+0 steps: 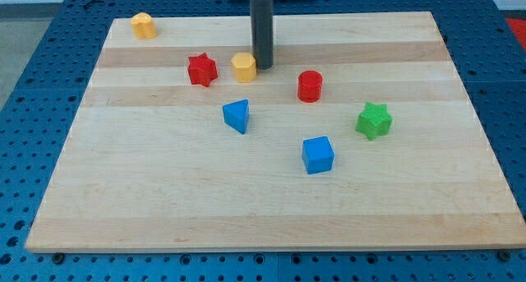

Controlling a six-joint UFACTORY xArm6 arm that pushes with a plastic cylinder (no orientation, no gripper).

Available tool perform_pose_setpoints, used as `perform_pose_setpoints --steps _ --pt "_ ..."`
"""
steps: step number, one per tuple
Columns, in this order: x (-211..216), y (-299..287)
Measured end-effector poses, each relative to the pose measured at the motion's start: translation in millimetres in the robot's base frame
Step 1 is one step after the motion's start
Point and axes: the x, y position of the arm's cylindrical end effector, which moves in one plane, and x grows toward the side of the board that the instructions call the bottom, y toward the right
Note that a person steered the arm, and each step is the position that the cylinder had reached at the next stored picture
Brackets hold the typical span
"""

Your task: Push yellow hexagon towards yellow heart

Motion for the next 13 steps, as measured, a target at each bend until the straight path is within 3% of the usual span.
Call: perform_pose_setpoints --steps 3,6,7,11,13 --pt "53 -107" --pt "142 -102" --pt "152 -118" --pt "72 -192" --pt "84 -165"
